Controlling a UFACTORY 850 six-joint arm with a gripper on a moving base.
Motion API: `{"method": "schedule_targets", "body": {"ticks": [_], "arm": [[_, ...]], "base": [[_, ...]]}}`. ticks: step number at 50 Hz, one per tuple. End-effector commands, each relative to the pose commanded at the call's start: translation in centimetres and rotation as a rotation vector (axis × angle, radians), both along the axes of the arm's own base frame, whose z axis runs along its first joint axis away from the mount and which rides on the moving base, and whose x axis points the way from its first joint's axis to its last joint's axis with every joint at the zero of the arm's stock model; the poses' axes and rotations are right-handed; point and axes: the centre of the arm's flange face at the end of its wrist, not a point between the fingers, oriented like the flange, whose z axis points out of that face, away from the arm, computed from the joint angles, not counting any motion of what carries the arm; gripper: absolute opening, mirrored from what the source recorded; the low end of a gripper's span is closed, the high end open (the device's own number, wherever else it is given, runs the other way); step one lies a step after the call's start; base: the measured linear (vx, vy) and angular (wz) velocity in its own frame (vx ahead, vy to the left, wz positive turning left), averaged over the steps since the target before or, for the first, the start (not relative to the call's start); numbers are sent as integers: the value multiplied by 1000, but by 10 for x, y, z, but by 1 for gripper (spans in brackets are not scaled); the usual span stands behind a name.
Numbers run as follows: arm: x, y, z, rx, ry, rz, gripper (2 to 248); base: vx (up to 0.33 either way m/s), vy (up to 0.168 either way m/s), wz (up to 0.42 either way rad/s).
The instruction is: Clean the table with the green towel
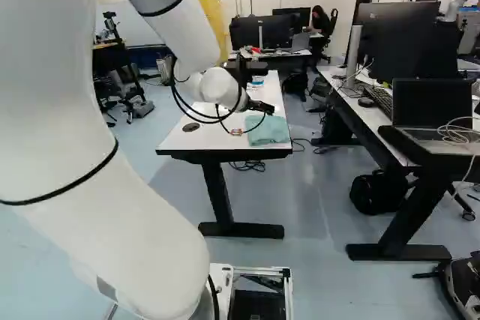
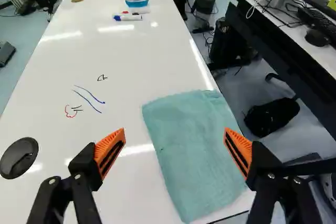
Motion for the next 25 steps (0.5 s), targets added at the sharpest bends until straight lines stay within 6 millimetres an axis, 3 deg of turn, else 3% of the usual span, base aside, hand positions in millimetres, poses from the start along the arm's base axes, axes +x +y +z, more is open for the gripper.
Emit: {"method": "schedule_targets", "body": {"ticks": [25], "arm": [[27,-15,6,50,205,-17,247]], "base": [[0,0,0]]}}
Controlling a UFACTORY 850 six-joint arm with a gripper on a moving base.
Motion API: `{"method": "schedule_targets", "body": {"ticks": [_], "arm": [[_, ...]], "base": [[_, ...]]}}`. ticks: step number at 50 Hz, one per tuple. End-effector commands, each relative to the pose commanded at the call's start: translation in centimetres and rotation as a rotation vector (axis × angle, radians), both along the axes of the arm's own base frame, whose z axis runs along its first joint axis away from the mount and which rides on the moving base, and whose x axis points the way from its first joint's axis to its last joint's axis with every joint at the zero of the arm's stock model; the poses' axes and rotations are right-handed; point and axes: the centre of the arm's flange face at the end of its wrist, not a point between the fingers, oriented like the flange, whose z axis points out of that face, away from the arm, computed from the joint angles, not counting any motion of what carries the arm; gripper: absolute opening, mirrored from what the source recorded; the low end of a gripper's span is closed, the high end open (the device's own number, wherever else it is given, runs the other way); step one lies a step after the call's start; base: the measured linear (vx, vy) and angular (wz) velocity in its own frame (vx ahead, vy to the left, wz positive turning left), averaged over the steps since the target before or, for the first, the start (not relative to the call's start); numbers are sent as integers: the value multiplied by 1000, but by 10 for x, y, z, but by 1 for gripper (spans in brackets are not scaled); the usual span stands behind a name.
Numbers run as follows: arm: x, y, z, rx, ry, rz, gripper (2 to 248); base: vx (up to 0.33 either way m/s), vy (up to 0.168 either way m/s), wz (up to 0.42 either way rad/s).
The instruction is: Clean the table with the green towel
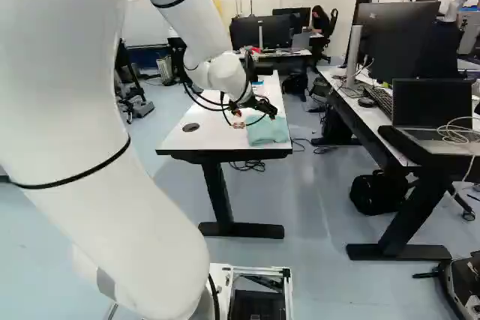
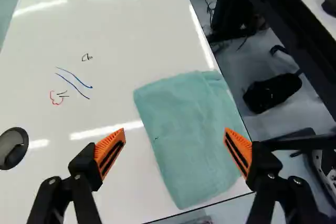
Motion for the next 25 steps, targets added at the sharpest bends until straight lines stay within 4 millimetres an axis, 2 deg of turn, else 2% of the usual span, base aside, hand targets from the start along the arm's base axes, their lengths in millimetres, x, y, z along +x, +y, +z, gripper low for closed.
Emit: {"method": "schedule_targets", "body": {"ticks": [20,25], "arm": [[24,-13,-11,50,193,-14,247],[33,-17,-11,48,185,-17,247]], "base": [[0,0,0],[0,0,0]]}}
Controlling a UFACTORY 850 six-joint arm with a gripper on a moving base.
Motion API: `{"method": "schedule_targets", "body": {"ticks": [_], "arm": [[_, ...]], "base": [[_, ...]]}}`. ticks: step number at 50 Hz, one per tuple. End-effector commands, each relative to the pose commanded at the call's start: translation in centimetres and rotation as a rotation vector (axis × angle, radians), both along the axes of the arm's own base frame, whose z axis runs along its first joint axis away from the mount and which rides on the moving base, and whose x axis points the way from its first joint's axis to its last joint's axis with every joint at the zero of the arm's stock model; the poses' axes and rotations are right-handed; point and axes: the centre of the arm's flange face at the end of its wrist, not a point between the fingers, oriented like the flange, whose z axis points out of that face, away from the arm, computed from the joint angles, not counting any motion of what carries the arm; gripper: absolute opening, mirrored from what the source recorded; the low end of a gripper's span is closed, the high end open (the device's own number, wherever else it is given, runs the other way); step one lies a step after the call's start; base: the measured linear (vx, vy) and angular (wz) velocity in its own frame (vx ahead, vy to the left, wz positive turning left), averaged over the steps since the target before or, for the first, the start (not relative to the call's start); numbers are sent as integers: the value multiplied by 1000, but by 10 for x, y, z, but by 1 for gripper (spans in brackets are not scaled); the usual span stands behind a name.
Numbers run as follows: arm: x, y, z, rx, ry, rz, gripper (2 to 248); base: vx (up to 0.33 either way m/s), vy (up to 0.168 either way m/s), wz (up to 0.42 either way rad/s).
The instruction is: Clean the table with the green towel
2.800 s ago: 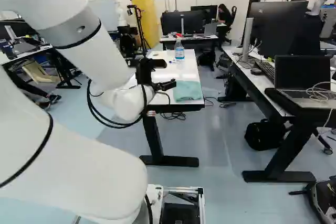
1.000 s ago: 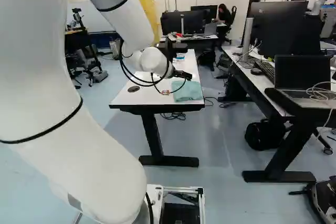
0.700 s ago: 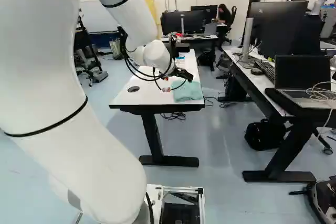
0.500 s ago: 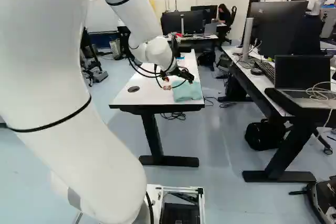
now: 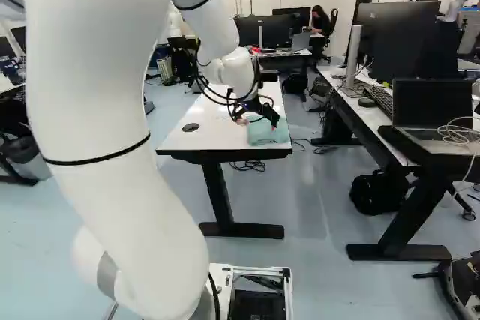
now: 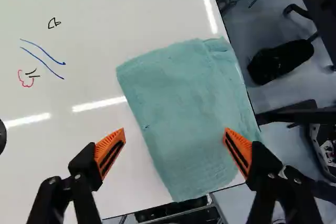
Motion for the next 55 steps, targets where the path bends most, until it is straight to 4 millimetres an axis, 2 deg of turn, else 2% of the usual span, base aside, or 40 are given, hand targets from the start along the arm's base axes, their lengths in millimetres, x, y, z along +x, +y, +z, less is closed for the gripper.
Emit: {"method": "schedule_targets", "body": {"ticks": [23,38,55], "arm": [[35,-17,-1,-5,-16,-13,247],[35,-17,-2,-4,-14,-13,247],[41,-19,-22,5,18,-13,247]], "base": [[0,0,0],[0,0,0],[0,0,0]]}}
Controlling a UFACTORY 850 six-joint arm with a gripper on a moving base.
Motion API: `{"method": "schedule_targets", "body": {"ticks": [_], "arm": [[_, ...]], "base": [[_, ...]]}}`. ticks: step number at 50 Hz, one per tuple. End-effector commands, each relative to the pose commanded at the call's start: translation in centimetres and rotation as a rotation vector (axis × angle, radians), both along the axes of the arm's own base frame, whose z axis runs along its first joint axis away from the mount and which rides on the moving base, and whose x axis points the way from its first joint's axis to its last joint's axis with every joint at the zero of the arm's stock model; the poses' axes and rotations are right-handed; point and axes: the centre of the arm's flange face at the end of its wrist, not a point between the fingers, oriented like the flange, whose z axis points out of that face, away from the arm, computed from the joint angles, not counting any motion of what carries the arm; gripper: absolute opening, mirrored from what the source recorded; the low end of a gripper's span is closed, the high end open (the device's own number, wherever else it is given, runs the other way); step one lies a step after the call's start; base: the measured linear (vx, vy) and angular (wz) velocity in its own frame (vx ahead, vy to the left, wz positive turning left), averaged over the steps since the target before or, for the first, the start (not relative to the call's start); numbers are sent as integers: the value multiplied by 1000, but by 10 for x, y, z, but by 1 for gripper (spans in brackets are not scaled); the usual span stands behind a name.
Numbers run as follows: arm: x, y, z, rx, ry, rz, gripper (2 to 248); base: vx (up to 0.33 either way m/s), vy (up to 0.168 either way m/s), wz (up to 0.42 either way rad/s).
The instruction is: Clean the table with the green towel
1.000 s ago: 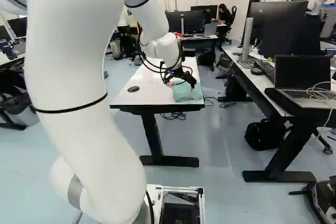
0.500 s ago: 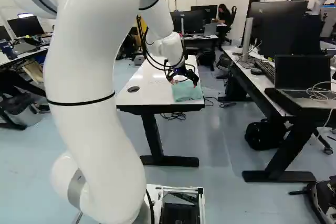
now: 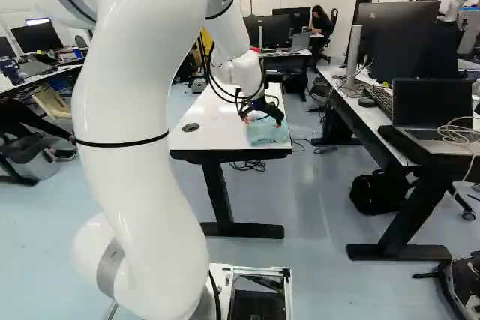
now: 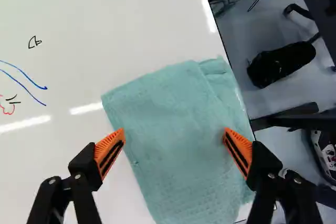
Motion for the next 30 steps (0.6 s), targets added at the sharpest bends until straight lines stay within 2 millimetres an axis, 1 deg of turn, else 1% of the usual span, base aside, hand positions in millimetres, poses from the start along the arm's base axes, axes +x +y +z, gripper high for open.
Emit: {"method": "schedule_targets", "body": {"ticks": [12,13,17,18,22,23,27,28,30], "arm": [[0,0,0,0,0,0,247],[0,0,0,0,0,0,229],[0,0,0,0,0,0,229],[0,0,0,0,0,0,191],[0,0,0,0,0,0,191],[0,0,0,0,0,0,157],[0,0,0,0,0,0,157],[0,0,0,0,0,0,129],[0,0,0,0,0,0,129]], "base": [[0,0,0],[0,0,0],[0,0,0],[0,0,0],[0,0,0],[0,0,0],[0,0,0],[0,0,0],[0,0,0]]}}
